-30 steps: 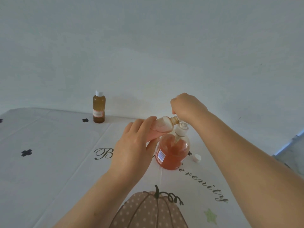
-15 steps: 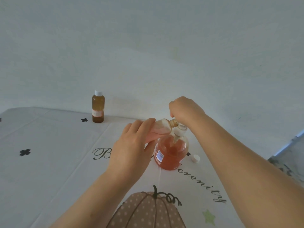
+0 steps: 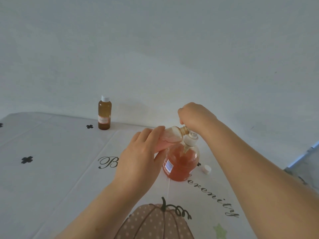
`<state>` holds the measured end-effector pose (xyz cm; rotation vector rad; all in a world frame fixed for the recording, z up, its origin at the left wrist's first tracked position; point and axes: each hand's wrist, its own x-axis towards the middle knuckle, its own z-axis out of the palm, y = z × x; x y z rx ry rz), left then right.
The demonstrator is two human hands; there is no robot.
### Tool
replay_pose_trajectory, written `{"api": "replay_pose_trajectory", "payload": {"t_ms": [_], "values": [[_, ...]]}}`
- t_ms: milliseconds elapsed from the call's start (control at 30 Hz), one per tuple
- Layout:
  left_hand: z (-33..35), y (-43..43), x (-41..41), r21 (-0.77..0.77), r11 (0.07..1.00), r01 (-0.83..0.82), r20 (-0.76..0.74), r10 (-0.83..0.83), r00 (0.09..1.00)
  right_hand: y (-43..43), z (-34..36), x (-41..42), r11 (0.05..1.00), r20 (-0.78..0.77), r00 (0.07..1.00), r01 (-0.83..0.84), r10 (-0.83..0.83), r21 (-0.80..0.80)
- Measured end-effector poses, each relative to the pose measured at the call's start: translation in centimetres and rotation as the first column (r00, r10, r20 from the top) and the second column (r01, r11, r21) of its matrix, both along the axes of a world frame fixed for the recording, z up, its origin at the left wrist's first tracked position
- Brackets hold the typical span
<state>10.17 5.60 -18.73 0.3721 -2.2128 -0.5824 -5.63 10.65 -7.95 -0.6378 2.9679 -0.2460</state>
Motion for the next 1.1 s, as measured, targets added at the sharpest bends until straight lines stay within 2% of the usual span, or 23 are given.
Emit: {"api": "replay_pose_trajectory", "payload": {"t_ms": [100,467,700,1100], "values": [[0.0,-0.1,0.0,-0.001,1.0,-0.008,0.023,0.008,1.0,-0.3,-0.5,-0.1,1.0,0.013,1.0,0.008,-0.008,0.026],[0.0,0.3,0.1,0.041,0.999,0.031,0.026,-0.032,0.999,0.5,0.4,0.4,0.987,0.009,0.999,0.032,-0.03,-0.157],[0.2,0.2,0.1,0.054,0.998,0.045,0.008,-0.046,0.999,0.7,0.5,0.8,0.99,-0.037,0.999,-0.017,0.012,-0.14],[-0.1,-0.1,0.0,0.033,0.999,0.028,0.023,-0.028,0.999,0.7,-0.3,0.5,0.997,-0.053,0.999,-0.01,0.006,-0.078]]}}
